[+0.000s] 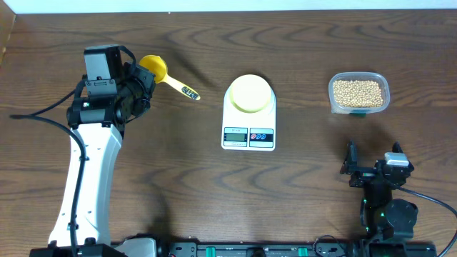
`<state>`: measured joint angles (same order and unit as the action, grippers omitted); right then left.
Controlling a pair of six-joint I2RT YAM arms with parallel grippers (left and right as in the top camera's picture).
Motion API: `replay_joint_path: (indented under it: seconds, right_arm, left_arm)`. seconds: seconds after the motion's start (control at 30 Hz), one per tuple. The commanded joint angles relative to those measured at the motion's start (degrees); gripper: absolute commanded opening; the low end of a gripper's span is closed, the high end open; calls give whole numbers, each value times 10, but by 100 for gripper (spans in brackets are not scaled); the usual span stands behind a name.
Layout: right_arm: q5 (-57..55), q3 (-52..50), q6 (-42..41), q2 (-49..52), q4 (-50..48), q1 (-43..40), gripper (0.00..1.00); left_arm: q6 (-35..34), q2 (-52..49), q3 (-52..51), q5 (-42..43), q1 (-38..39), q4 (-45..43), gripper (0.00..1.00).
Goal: Scoop item into bowl and weigh 50g on scale
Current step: 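Hold the yellow scoop raised in the left gripper, then move the right gripper over the scale toward the yellow scoop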
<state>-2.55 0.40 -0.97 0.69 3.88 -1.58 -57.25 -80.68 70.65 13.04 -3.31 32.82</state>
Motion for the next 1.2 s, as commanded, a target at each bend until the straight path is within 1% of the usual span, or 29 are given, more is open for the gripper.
replay_joint_path:
  seconds: [0.0,0.27,0.5,0.57,0.63,0.7,0.93,1.1,1.17]
  right_arm:
    - [1,-1,6,-3,2,-2,99]
    - [-7,-1,13,-3,2,-2,99]
    - [-7,-1,13,-3,0,-2,99]
    - [-29,-1,14,-2,-15,-2,99]
    - [-45,-1,-6,-2,-29,-2,99]
    - [-45,-1,-43,-2,-42,-2,99]
    - [-42,8,-165,-2,-107,-2,99]
    - [-20,67,-173,10,-97,-2,99]
    - [-20,102,-158,31,-87,-2,99]
  left_arm:
    - [-24,-6,-3,0,-1,1,8]
    - [-64,-6,-3,0,-1,1,8]
    - [-138,-6,-3,0,-1,0,8]
    - [-163,-6,-3,0,-1,0,8]
    - [-190,-6,-3,0,-1,0,8]
    - [-209,-6,-3,0,-1,-3,8]
    - [-231,-6,-3,0,-1,-27,8]
    - [-252,-6,-3,0,-1,-38,8]
    - [-252,-6,-3,0,-1,-38,8]
